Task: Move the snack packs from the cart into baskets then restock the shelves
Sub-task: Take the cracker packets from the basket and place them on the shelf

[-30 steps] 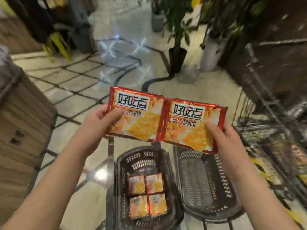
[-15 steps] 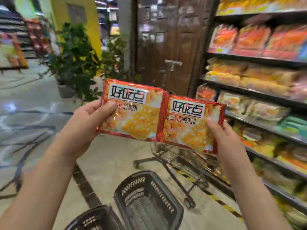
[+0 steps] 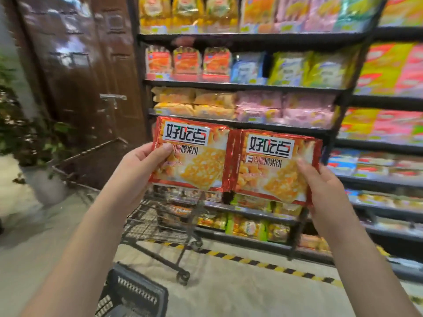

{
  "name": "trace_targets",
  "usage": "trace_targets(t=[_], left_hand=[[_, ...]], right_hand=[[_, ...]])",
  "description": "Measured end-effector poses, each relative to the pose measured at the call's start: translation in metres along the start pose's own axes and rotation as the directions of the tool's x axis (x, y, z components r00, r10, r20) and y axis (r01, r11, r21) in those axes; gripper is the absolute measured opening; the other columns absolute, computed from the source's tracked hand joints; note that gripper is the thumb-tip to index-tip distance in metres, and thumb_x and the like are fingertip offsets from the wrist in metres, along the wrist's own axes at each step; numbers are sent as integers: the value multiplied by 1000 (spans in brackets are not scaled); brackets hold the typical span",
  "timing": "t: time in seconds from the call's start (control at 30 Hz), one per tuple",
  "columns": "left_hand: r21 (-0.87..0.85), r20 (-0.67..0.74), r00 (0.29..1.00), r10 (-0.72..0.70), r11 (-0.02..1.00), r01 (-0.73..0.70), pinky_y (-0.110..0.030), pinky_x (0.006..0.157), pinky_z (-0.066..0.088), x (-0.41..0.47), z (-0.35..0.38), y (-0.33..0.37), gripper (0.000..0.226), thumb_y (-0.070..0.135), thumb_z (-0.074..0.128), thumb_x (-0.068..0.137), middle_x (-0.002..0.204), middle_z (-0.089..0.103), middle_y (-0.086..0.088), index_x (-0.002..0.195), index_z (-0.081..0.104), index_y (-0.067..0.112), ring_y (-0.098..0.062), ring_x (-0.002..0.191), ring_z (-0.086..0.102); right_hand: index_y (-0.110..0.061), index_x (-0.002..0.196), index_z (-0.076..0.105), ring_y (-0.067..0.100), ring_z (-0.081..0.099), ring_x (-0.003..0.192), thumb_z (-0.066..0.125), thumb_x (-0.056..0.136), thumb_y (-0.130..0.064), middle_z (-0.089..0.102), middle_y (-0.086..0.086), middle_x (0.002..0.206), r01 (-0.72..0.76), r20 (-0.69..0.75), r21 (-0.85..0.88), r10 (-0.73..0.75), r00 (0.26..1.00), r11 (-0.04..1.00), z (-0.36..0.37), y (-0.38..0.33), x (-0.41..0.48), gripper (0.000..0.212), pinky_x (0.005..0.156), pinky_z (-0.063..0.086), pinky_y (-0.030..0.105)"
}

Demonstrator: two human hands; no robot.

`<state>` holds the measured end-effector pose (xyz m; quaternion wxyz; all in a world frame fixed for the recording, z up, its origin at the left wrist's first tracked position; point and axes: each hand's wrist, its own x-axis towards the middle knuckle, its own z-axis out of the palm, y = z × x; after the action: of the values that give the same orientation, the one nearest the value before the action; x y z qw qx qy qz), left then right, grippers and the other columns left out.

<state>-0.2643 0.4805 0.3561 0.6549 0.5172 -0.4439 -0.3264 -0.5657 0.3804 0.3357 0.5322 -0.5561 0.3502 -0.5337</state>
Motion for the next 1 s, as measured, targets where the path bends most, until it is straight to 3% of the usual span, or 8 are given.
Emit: trace_targets(t=[0.1,0.3,0.43,0.57,0.67,0.83,1.0], left_hand=[[-64,70,998,-10,998,15,-32,87,62,20,79,-12,29,31,62,97,116,77,-7,120,70,15,-22,106,75],[-121,186,980,-66,989,90,-37,90,54,47,230,-35,47,39,68,84,116,77,-7,124,68,15,-21,102,75],[-111,281,955,-98,985,134,-36,89,55,60,326,-51,34,36,63,94,112,78,-2,123,67,18,-20,103,75],[-83,372,922,-106,986,147,-38,90,56,79,413,-68,33,37,60,99,115,78,0,127,66,21,-18,104,75],[-88,446,889,-102,984,157,-33,84,58,96,477,-82,34,35,59,99,115,78,1,129,64,20,-17,103,75],[-110,548,833,-67,982,152,-24,76,62,142,583,-114,29,34,58,101,115,78,2,126,66,21,-15,102,76],[-182,611,790,-44,964,195,-25,72,62,205,691,-133,28,27,56,103,114,78,-4,126,66,15,-16,96,76]], right_hand=[[-25,127,63,17,74,102,58,99,-40,77,-3,112,15,-58,-30,-17,998,999,-67,-11,12,32,87,57,39],[-29,116,65,15,75,97,59,98,-39,78,-6,107,24,-212,-108,-46,976,994,-206,-31,32,22,83,59,38],[-26,125,64,21,73,105,61,98,-37,76,-2,115,13,-291,-84,-37,956,996,-293,-36,38,30,90,58,46],[-26,125,64,19,74,104,60,98,-36,76,-4,114,16,-374,-96,-51,926,995,-364,-36,43,28,88,59,45],[-31,121,65,15,74,102,59,99,-37,76,-8,112,16,-437,-125,-69,897,992,-412,-30,53,24,84,59,39],[-31,128,63,17,73,106,57,101,-39,75,-6,117,6,-524,-154,-87,847,988,-493,-21,93,29,88,58,44],[-28,131,60,17,72,108,54,102,-38,74,-5,119,28,-598,-121,-95,796,992,-570,-27,160,31,89,57,42]])
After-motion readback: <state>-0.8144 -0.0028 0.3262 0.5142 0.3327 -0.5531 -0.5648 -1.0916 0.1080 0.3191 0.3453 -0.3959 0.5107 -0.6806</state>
